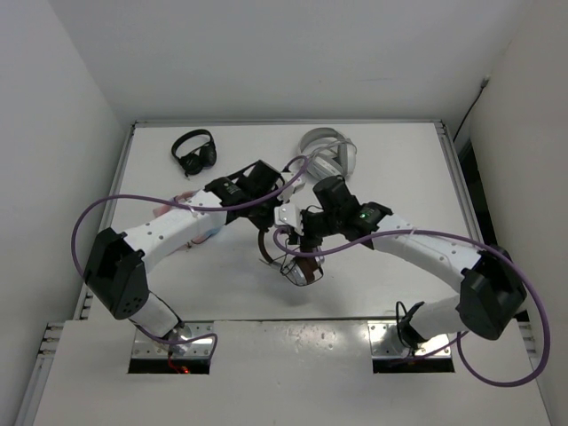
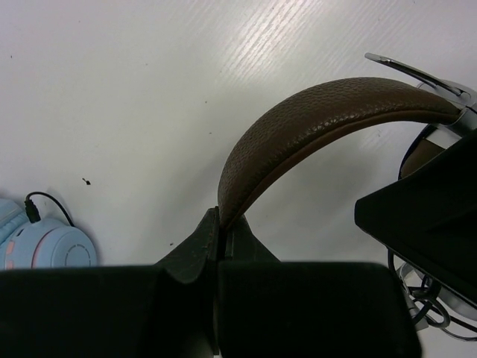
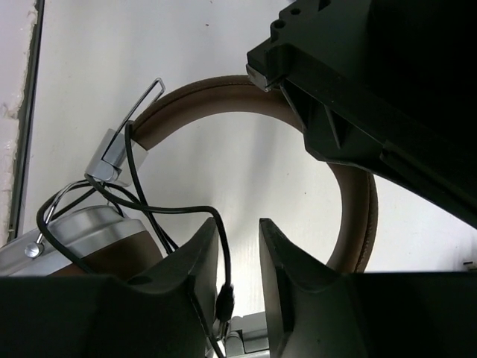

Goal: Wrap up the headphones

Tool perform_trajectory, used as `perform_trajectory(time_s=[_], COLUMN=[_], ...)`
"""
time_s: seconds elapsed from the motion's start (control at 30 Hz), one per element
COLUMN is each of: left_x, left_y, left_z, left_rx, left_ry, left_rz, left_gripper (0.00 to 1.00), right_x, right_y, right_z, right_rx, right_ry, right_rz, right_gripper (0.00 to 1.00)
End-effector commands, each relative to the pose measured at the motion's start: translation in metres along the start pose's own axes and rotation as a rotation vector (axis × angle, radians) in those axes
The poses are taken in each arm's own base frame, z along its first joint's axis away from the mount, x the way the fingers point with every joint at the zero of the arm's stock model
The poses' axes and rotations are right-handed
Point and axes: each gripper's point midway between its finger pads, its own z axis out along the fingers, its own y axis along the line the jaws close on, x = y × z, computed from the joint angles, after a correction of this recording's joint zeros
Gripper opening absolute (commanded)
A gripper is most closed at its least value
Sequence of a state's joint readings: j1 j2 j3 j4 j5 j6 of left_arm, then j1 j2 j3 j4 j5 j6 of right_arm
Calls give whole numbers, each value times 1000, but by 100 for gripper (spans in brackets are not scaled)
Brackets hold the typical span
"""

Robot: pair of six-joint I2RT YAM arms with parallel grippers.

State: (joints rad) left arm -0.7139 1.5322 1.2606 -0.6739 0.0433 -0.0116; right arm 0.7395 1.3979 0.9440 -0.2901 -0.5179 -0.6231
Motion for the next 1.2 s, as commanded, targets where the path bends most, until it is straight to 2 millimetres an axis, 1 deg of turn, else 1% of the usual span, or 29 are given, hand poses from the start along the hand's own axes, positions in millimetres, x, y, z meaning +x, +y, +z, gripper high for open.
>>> perform_trajectory(time_s=[0.0,0.03,0.07,0.1,0.13,0.17,0.2,0.23,0.27,0.33,0.37,0.5,0.57,0.6,0.67,0.73,0.77,0.8,0.83,0.87,0.9,0.93,0.97,1.0,1.03,1.07,1.1,1.13,1.17], left_x=[-39,-35,-35,-35,-33,-33,-34,-33,-31,-31,-31,-31,-30,-34,-32,-36,-37,-40,-49,-51,-53,-56,-64,-63,-66,-71,-75,-79,-82], left_y=[-6,-8,-4,-6,-2,-2,-4,0,0,0,4,5,3,1,1,-1,-5,-8,-8,-12,-12,-21,-23,-22,-27,-32,-32,-37,-37], left_z=[-20,-17,-17,-17,-14,-14,-14,-14,-10,-10,-11,-11,-8,-10,-6,0,3,6,6,16,20,25,26,37,42,45,50,60,65], left_rx=[38,52,45,56,50,50,62,55,56,56,50,57,68,80,81,95,101,108,107,114,115,129,120,120,120,127,127,133,133], left_ry=[-129,-109,-110,-110,-101,-101,-102,-102,-92,-92,-92,-93,-85,-94,-83,-75,-71,-68,-81,-70,-65,-60,-70,-55,-59,-62,-66,-65,-61], left_rz=[-22,-32,-40,-40,-49,-49,-48,-57,-58,-58,-65,-81,-81,-80,-93,-103,-95,-100,-108,-101,-115,-97,-101,-103,-116,-116,-116,-124,-133], left_gripper=[0,0,0,0,0,0,0,0,0,0,0,0,0,0,0,0,0,0,0,0,0,0,0,0,0,0,0,0,0], right_x=[-2,-3,-3,-1,0,-3,-3,-3,-2,-1,-2,2,6,6,9,18,16,24,29,35,40,47,54,64,63,74,85,87,95], right_y=[1,2,2,1,3,2,2,-1,1,-1,3,4,4,4,0,3,2,2,6,6,3,5,6,-1,-8,-7,-12,-16,-18], right_z=[3,0,0,0,0,-3,-3,-6,-8,-9,-10,-12,-13,-13,-15,-18,-20,-20,-21,-22,-27,-30,-31,-38,-42,-44,-50,-55,-57], right_rx=[-5,-5,-5,3,-3,4,4,16,16,18,8,-3,-1,-1,12,16,22,31,32,34,55,60,64,108,136,146,173,192,212], right_ry=[1,1,1,9,16,8,8,4,4,1,-9,0,7,7,16,38,33,52,64,72,82,89,99,114,105,125,136,135,148], right_rz=[11,11,11,11,16,10,10,11,11,17,17,36,46,46,52,68,63,76,81,93,103,115,131,153,162,183,210,217,240], right_gripper=[29,29,33,34,34,34,33,29,25,13,5,0,0,0,0,0,0,0,0,0,0,0,0,0,0,0,0,0,0])
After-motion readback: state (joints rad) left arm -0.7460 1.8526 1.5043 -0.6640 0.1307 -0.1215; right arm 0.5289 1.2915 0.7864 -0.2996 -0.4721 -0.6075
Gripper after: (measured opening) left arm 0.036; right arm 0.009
